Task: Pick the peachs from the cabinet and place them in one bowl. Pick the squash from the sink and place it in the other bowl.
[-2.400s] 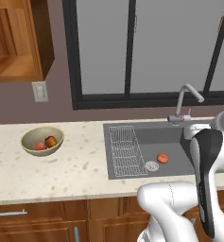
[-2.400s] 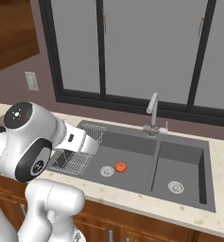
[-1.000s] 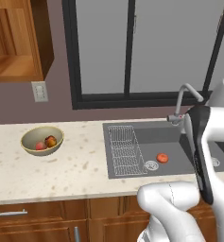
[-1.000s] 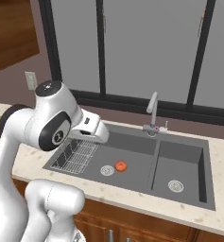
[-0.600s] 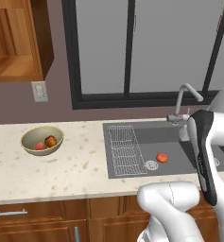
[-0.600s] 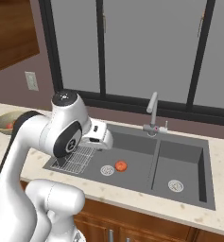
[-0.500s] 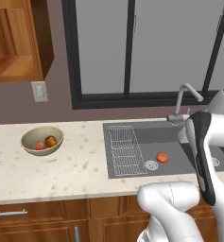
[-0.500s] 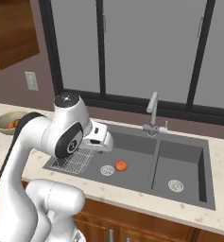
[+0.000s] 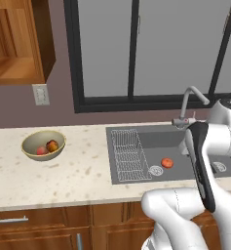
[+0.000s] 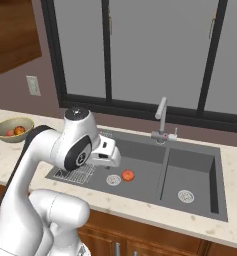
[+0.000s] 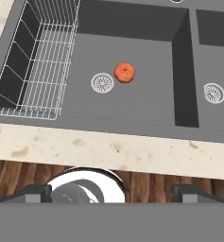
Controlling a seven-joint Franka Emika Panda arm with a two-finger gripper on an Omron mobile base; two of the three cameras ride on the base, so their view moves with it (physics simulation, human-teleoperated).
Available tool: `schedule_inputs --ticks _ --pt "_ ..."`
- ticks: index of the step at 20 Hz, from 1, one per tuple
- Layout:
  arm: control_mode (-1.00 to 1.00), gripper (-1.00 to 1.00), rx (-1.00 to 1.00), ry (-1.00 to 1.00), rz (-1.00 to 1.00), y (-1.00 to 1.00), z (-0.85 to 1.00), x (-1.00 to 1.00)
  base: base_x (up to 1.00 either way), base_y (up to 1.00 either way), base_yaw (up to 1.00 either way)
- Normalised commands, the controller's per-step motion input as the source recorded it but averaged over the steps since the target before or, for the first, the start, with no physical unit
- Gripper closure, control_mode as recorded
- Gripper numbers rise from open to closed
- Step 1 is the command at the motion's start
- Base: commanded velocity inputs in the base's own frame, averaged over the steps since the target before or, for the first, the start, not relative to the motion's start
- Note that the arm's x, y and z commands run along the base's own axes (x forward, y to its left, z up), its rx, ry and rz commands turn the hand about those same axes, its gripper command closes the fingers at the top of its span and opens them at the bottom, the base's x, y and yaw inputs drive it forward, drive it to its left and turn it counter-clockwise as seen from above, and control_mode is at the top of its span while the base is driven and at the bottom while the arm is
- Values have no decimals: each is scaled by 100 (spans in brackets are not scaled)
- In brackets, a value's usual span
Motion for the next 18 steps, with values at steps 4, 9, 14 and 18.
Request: schedule_inputs --ticks 4,9,14,18 --pt "-100 -100 0 0 0 0 -36 15 0 0 0" --pt "-100 -100 0 0 0 0 -45 17 0 0 0" --pt "-100 -100 0 0 0 0 -36 37 0 0 0" --pt "-100 -100 0 0 0 0 -24 74 0 0 0"
